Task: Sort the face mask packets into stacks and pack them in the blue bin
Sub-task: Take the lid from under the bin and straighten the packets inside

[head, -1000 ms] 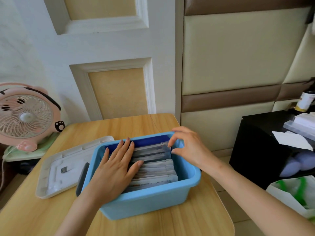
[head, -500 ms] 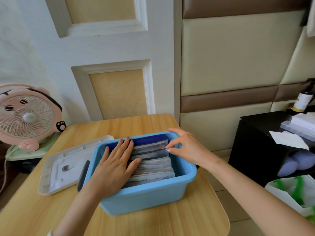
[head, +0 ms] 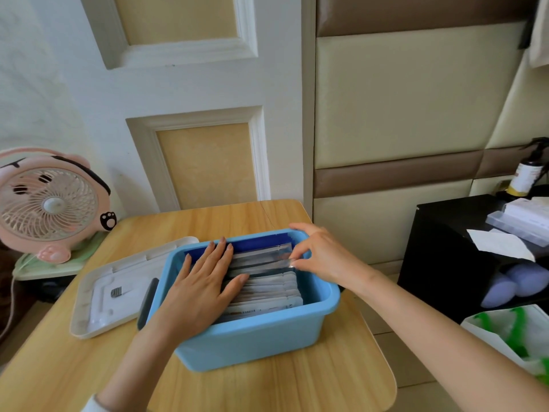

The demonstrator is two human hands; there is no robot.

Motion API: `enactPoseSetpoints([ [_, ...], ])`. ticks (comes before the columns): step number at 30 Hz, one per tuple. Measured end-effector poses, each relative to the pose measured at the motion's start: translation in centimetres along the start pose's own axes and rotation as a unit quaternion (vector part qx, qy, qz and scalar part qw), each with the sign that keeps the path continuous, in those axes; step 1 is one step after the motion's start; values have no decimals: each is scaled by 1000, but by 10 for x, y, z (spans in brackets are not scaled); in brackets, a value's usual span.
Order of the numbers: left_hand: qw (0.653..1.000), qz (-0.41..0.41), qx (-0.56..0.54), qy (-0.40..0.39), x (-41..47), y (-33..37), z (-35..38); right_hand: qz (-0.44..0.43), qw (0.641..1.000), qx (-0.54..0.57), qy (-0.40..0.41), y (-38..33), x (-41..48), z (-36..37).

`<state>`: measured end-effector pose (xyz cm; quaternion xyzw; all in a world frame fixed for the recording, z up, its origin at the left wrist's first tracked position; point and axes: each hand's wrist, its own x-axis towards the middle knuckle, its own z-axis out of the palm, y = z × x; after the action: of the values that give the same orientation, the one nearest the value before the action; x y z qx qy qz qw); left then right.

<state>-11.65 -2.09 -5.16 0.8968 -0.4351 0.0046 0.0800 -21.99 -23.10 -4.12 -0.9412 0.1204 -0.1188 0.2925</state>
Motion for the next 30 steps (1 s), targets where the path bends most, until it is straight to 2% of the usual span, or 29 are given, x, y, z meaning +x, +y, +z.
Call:
enactPoseSetpoints([
  [5,1000,2,-1,-2,0,-1,1,18,997,72,26,3,-12,-11],
  [10,1000,9,-12,21,0,-3,2,20,999,37,0,0,-18,-2],
  [13,995,94,6,44,2,1,-1,23,999,43,17,0,-19,-1],
  [15,991,129,8,25,4,2,-2,18,999,39,16,-1,-19,0],
  [17,990,137,-22,13,6,2,-2,8,1000,28,11,-3,-19,0],
  [21,982,142,-93,78,21,9,-11,2,1000,11,9,-5,-17,0],
  [26,988,140,-37,55,50,18,-24,-2,1000,-1,17,-2,-16,1],
  [30,987,136,-28,82,55,15,-19,3,999,10,33,-1,-18,1],
])
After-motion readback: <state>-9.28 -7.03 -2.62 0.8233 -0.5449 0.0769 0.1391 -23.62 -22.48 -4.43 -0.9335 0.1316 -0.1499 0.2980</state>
